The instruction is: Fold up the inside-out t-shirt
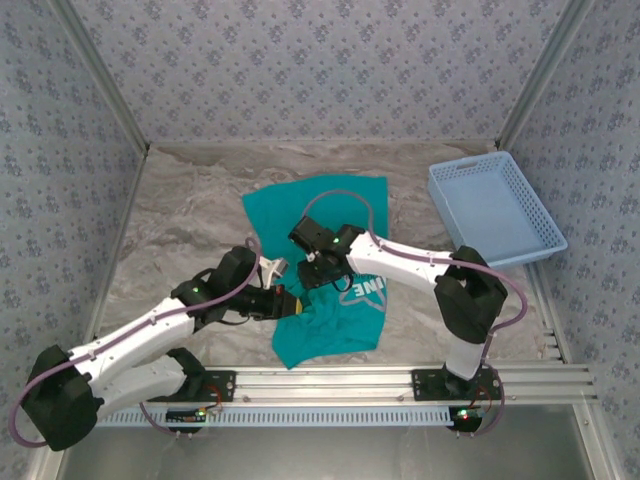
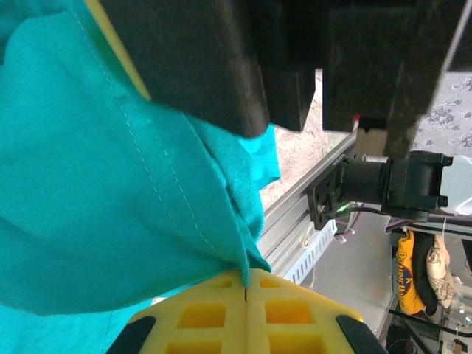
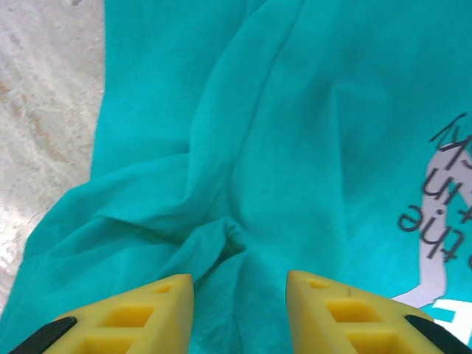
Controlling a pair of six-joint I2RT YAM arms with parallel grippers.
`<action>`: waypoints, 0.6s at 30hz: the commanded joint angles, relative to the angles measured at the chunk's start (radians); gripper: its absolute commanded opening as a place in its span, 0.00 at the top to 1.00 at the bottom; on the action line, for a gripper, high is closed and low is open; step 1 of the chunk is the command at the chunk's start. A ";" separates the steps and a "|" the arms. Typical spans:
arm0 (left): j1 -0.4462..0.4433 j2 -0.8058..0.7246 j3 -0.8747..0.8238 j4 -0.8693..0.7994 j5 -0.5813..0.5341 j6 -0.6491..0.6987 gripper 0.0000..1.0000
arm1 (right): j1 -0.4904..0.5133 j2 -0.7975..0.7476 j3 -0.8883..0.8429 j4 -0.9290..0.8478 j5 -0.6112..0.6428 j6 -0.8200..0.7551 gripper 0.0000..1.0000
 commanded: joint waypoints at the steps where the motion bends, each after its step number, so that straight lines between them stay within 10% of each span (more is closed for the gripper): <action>1: -0.007 -0.011 -0.013 0.018 0.024 0.018 1.00 | 0.024 -0.019 -0.013 -0.017 -0.056 0.005 0.60; 10: -0.007 -0.011 -0.031 0.026 0.020 0.020 1.00 | 0.058 0.027 -0.041 -0.017 -0.010 0.024 0.57; 15: -0.007 -0.009 -0.060 0.037 0.000 0.026 1.00 | -0.002 -0.037 -0.120 0.111 0.053 0.059 0.92; 18: -0.009 -0.005 -0.068 0.049 -0.010 0.046 1.00 | -0.070 -0.080 -0.103 0.125 0.028 0.022 0.95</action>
